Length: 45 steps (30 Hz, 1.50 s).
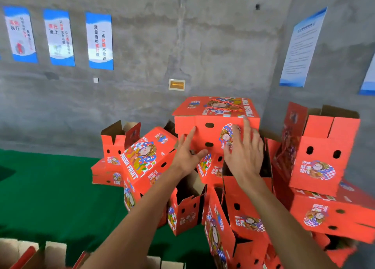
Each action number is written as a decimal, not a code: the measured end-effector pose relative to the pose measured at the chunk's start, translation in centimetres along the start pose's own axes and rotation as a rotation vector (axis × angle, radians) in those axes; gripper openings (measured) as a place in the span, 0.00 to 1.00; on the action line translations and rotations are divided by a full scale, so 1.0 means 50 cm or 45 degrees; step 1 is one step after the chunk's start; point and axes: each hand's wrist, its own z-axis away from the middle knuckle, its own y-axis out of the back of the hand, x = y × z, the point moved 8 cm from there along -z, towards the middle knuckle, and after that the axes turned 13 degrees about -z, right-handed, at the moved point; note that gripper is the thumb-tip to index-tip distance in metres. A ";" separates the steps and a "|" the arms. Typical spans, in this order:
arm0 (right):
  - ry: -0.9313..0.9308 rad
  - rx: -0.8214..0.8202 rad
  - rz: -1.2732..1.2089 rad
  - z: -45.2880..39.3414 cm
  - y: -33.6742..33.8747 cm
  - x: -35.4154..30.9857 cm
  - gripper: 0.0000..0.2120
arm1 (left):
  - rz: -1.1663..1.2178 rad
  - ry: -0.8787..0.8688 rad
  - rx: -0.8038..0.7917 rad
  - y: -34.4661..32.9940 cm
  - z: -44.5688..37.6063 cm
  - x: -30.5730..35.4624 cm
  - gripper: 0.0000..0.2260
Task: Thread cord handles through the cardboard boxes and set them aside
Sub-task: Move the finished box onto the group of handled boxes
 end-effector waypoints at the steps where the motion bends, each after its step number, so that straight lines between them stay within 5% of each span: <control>1: -0.018 -0.010 0.008 -0.008 -0.005 0.001 0.30 | 0.018 -0.023 -0.025 -0.011 -0.013 -0.003 0.40; 7: -0.121 0.003 0.046 -0.062 -0.018 0.048 0.30 | 0.081 -0.079 -0.159 -0.062 -0.095 0.020 0.40; 23: -0.285 -0.647 0.014 -0.202 -0.176 0.211 0.32 | 0.018 -0.128 -0.314 -0.256 -0.309 0.046 0.37; 29: -0.227 -0.673 0.004 -0.209 -0.190 0.183 0.31 | 0.110 -0.042 -0.359 -0.266 -0.311 0.001 0.35; 35: -0.017 -0.648 -0.149 -0.200 -0.221 0.001 0.26 | -0.439 -0.211 -0.172 -0.158 -0.281 -0.066 0.30; 39: 0.001 -0.806 -0.196 -0.148 -0.320 -0.117 0.23 | -1.041 0.047 -0.240 -0.098 -0.246 -0.188 0.29; 45: -0.218 -1.089 -0.327 -0.021 -0.522 -0.164 0.37 | -1.182 0.172 -0.371 -0.096 -0.203 -0.322 0.31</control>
